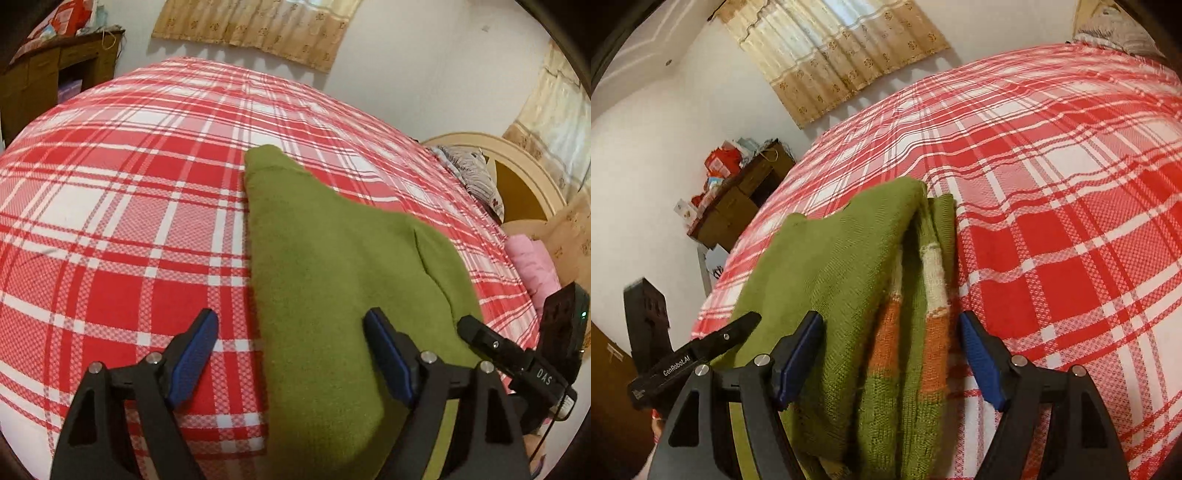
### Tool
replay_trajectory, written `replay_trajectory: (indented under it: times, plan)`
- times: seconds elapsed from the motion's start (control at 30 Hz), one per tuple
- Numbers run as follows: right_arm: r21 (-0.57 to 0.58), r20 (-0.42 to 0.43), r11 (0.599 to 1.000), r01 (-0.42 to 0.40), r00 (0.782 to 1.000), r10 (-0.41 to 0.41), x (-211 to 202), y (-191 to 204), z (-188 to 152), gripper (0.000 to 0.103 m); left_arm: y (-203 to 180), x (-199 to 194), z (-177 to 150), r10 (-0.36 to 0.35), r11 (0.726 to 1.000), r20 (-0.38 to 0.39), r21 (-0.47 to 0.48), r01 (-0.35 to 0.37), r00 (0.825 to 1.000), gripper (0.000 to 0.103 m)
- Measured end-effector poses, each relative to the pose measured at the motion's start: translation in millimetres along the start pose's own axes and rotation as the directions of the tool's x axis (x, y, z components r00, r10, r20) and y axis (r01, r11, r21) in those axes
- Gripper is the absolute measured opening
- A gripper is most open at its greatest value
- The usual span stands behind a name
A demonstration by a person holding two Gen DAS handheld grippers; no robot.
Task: Fold small clothes
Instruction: 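Grasp the bundle with the left tool while the right tool holds it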
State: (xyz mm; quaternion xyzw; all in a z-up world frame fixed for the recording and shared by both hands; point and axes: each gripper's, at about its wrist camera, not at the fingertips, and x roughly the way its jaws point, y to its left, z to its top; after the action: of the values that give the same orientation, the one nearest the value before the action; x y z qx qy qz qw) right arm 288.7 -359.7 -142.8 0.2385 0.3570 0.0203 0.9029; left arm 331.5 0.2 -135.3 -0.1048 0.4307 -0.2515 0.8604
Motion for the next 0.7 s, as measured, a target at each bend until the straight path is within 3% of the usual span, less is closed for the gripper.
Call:
replay_trajectory:
  times: [0.07,0.1,0.17,0.33,0.5,0.7]
  plan:
    - [-0.076,-0.042,0.995,-0.059,0.998,0.056,4,15,-4,0.076,1,-1,-1,-0.016,1.0,0.003,-0.001,0.016,1.0,0.082]
    - [-0.114,-0.043,0.992,-0.051,0.998,0.047,6,22,-6,0.076,2,-1,-1,-0.032,0.999,0.008,-0.002,0.032,0.999,0.079]
    - [-0.167,-0.032,0.985,-0.033,0.999,0.028,5,32,-8,0.076,4,-4,-4,-0.109,0.994,0.017,0.003,0.109,0.994,0.057]
    - [-0.032,-0.044,0.994,-0.105,0.994,0.104,10,6,-2,0.076,-3,-2,-4,-0.095,0.995,0.018,0.028,0.095,0.995,0.057]
    - [-0.071,-0.057,0.995,-0.074,0.996,0.07,17,14,1,0.075,5,4,0,-0.141,0.99,0.001,-0.023,0.141,0.99,0.058]
    - [-0.118,-0.053,0.992,-0.039,0.998,0.033,19,23,-1,0.051,-12,2,-3,-0.063,0.996,0.015,0.059,0.062,0.998,0.052]
